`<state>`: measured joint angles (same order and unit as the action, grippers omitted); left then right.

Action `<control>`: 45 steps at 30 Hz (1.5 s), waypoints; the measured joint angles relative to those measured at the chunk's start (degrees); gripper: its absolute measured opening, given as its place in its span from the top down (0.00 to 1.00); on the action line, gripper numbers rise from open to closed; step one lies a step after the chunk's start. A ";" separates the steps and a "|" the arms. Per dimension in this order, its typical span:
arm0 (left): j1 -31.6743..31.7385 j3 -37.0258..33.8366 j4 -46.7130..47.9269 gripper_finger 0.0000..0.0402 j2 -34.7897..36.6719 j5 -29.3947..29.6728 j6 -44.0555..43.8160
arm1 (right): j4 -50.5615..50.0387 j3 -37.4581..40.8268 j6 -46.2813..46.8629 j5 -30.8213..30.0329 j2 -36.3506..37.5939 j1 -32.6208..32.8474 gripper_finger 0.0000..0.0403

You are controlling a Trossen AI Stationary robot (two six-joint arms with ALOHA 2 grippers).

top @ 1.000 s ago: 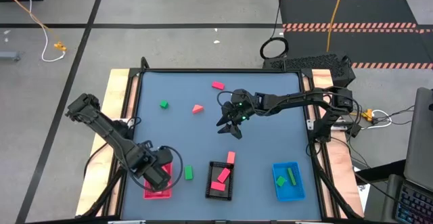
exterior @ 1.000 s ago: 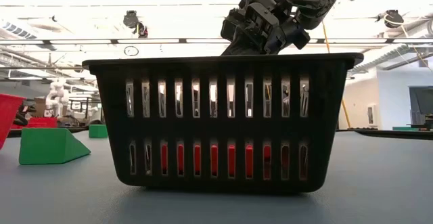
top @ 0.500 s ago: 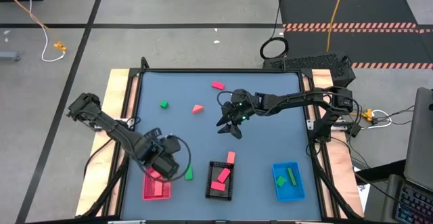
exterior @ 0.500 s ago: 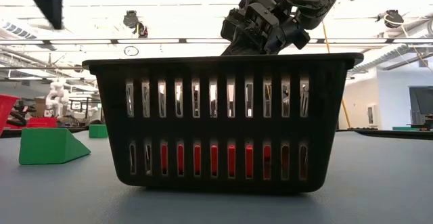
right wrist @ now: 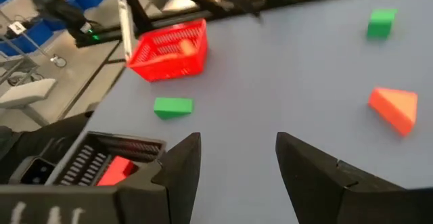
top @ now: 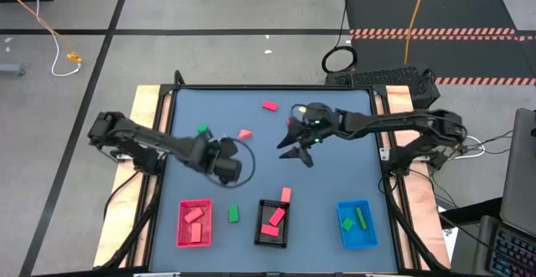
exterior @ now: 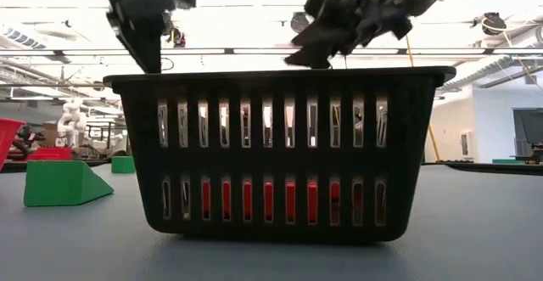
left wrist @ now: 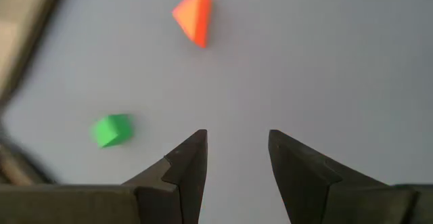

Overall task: Sort & place blocks by color
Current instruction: Put the orange block into the red bin

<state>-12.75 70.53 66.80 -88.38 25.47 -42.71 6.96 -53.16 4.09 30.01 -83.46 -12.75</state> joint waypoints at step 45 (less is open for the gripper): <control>33.19 -8.51 -37.05 0.35 -15.74 -22.63 23.53 | 29.26 29.48 -5.52 -16.51 35.67 -0.02 0.54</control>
<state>20.43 62.02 29.75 -104.12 2.84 -19.18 36.22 -23.68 -1.43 13.50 -47.79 -12.78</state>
